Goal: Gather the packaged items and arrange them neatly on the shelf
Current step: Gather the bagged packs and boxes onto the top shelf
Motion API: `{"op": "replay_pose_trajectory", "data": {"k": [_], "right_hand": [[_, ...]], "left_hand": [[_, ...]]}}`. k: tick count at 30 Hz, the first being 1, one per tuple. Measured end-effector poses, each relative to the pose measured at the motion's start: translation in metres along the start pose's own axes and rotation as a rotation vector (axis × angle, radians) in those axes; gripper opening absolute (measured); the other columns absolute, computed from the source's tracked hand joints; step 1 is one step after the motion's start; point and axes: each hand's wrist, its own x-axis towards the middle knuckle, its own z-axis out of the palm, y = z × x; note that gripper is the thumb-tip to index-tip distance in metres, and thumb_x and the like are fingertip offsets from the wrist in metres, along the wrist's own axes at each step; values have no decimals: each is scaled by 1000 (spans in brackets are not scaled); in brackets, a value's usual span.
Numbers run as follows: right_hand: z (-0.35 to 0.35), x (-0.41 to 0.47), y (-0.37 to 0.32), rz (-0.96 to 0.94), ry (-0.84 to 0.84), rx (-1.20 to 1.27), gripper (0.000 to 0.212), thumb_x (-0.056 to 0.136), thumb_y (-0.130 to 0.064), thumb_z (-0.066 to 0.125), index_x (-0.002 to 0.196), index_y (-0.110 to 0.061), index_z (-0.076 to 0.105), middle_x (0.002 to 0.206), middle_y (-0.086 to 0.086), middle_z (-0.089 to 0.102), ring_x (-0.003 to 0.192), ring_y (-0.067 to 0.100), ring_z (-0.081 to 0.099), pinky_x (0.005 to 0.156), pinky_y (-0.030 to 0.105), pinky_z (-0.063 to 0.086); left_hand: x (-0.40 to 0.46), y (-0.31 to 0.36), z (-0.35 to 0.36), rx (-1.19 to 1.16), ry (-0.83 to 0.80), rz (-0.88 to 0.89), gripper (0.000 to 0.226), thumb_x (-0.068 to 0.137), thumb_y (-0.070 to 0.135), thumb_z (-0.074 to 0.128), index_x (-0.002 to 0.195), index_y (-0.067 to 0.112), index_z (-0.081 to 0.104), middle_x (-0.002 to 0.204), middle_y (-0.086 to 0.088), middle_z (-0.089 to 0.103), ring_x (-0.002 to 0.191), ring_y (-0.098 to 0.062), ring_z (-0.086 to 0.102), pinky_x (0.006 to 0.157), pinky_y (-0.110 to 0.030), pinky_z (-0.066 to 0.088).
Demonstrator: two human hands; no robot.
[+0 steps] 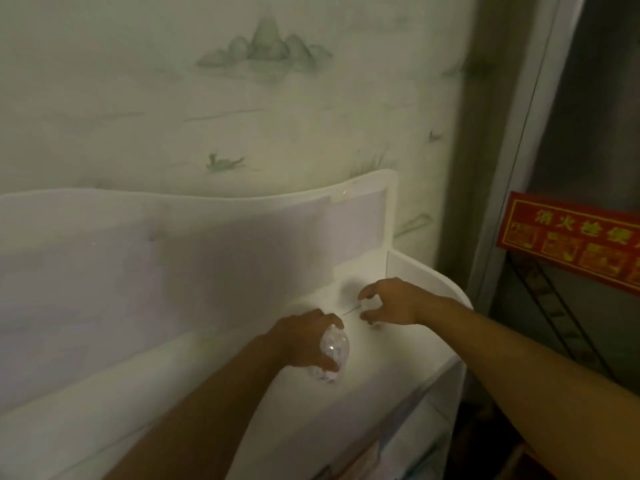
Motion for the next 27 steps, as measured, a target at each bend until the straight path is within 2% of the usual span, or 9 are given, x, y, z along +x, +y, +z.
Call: {"op": "replay_pose_trajectory", "data": {"k": [4,8,15,19,22,27], "right_hand": [[-5,7,41,-26,18,63,52,88,-42,66,135,-23,54,139,-1,55,122,18,53,104,31,42],[-6,16,71,-45,4,63,55,88,-45,66,137,-22,54,140,-1,54,123,19,53,106,32,42],[-13,32,87,-98,22,12,57,89,-45,63,140,-25,48,143,-1,51,126,19,50,106,35,42],[-20,35,89,-106,-4,-30,61,91,-43,62,145,-25,40,142,0,50,127,19,48,105,31,40],[-30,41,72,-131,-12,-69,65,91,-44,60,148,-26,34,143,0,48,130,19,46,106,32,39],[-38,61,3,-284,31,-56,67,90,-45,61,148,-27,33,146,2,46,132,21,44,106,36,40]], "left_hand": [[47,27,21,48,23,-59,72,68,55,73,129,40,39,127,8,50,112,-21,57,89,-31,43],[80,35,31,98,85,-129,70,74,50,68,135,35,36,134,6,48,117,-22,54,93,-35,44],[114,35,43,126,140,-183,71,81,39,67,141,28,31,145,2,37,117,-24,54,94,-38,48],[108,30,29,151,70,-217,88,74,58,68,145,31,24,151,2,32,128,-26,46,103,-42,41],[82,17,5,208,105,-232,72,83,63,55,143,33,30,150,4,34,130,-23,44,106,-41,38],[9,-16,-54,207,145,-322,52,91,52,49,139,36,39,148,12,38,132,-13,42,108,-32,38]]}}
